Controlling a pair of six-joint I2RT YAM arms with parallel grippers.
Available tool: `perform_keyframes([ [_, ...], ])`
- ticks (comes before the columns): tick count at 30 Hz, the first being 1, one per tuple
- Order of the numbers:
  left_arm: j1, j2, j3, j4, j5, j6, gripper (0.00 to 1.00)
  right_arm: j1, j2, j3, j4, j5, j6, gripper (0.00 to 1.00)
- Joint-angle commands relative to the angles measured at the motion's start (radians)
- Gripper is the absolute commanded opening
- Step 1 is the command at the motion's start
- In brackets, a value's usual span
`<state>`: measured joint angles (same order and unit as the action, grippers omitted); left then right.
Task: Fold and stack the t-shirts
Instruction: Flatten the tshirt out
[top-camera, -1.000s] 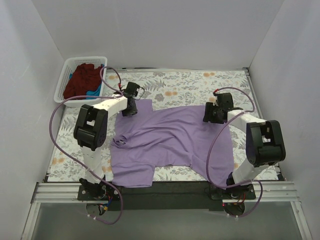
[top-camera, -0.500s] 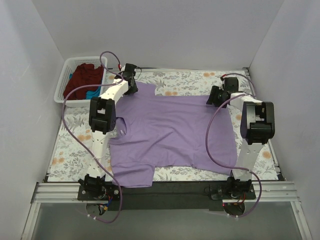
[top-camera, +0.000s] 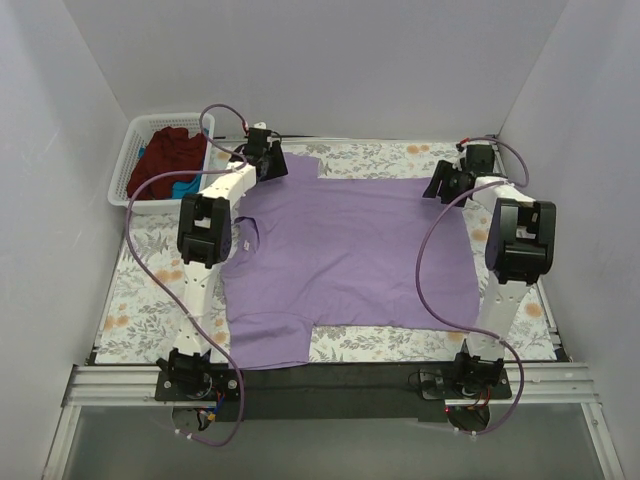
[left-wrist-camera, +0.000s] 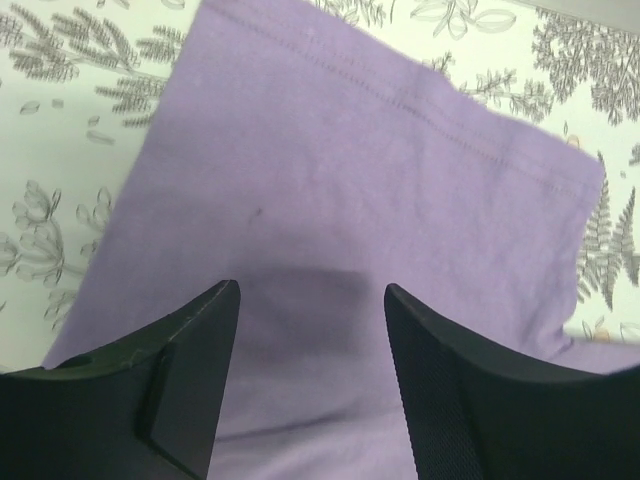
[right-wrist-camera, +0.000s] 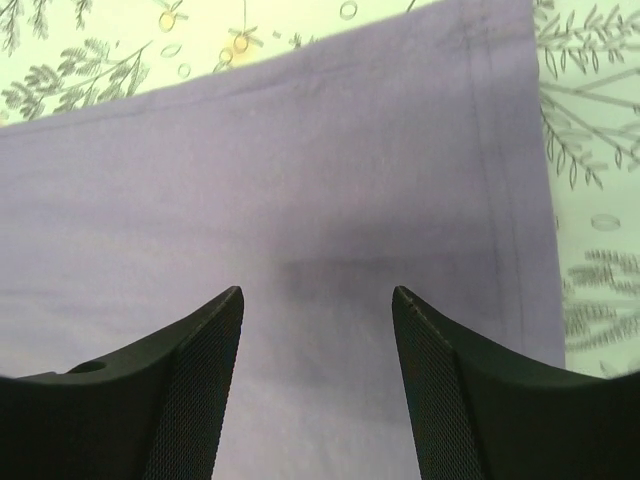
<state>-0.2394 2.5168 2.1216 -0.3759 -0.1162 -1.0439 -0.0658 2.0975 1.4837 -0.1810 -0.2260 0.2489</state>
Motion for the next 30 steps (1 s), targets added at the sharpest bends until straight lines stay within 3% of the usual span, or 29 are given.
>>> perform_keyframes([
  [1,0.005,-0.202,-0.106,0.081,0.02,0.019,0.59,0.014,-0.168,-0.043,-0.014,0.008,-0.043,0.68],
  [10,-0.037,-0.484,-0.376,0.026,-0.046,0.01,0.61,0.107,-0.369,-0.266,-0.011,0.02,-0.057,0.68],
  [15,-0.041,-0.587,-0.59,0.028,-0.1,-0.016,0.54,0.23,-0.43,-0.368,0.009,-0.012,-0.043,0.67],
  [20,-0.041,-0.563,-0.634,0.026,-0.118,-0.013,0.47,0.377,-0.439,-0.422,0.032,-0.064,-0.017,0.64],
  [30,-0.031,-0.444,-0.614,0.029,-0.234,0.057,0.43,0.858,-0.364,-0.34,0.133,-0.15,-0.101,0.6],
])
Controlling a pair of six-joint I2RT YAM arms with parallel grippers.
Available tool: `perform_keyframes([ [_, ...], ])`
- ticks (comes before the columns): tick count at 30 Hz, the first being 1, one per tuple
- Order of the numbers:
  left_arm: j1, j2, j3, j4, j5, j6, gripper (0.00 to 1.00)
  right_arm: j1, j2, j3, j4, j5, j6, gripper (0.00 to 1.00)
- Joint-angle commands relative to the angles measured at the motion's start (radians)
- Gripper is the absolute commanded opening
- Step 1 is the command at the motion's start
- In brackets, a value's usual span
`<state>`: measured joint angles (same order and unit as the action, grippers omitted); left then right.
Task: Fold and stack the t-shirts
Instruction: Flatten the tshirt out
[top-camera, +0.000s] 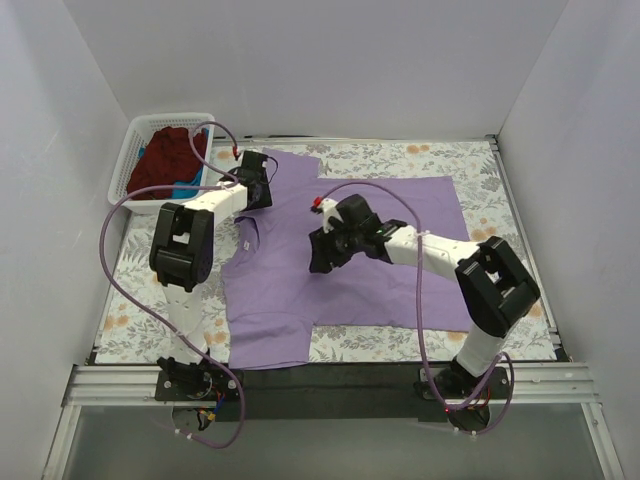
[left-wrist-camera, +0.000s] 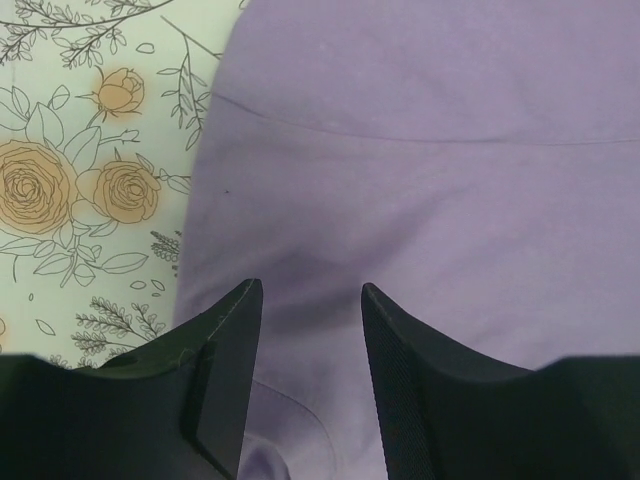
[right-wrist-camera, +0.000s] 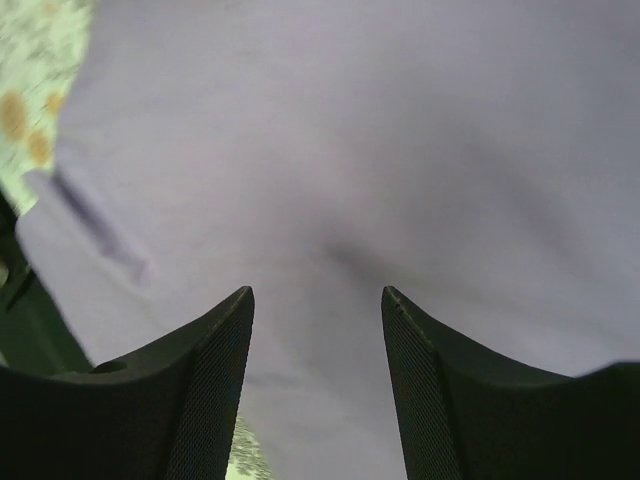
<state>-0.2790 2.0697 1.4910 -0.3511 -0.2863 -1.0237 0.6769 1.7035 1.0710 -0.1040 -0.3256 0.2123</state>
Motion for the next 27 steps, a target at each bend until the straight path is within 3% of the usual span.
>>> perform_keyframes([
  [1,0.014,0.01,0.02,0.004,-0.066,0.039,0.43,0.142,0.042,0.084,0.056,-0.065,-0.086,0.6],
  [6,0.029,0.044,0.035,0.004,-0.079,0.053,0.43,0.268,0.137,0.168,-0.038,-0.153,-0.209,0.6],
  [12,0.046,0.096,0.055,0.015,-0.073,0.089,0.49,0.377,0.183,0.205,-0.192,-0.133,-0.385,0.61],
  [20,0.05,0.148,0.078,0.086,-0.03,0.166,0.52,0.495,0.258,0.27,-0.431,0.039,-0.511,0.62],
  [27,0.05,0.165,0.106,0.118,-0.014,0.226,0.57,0.498,0.223,0.215,-0.516,0.131,-0.545,0.62],
])
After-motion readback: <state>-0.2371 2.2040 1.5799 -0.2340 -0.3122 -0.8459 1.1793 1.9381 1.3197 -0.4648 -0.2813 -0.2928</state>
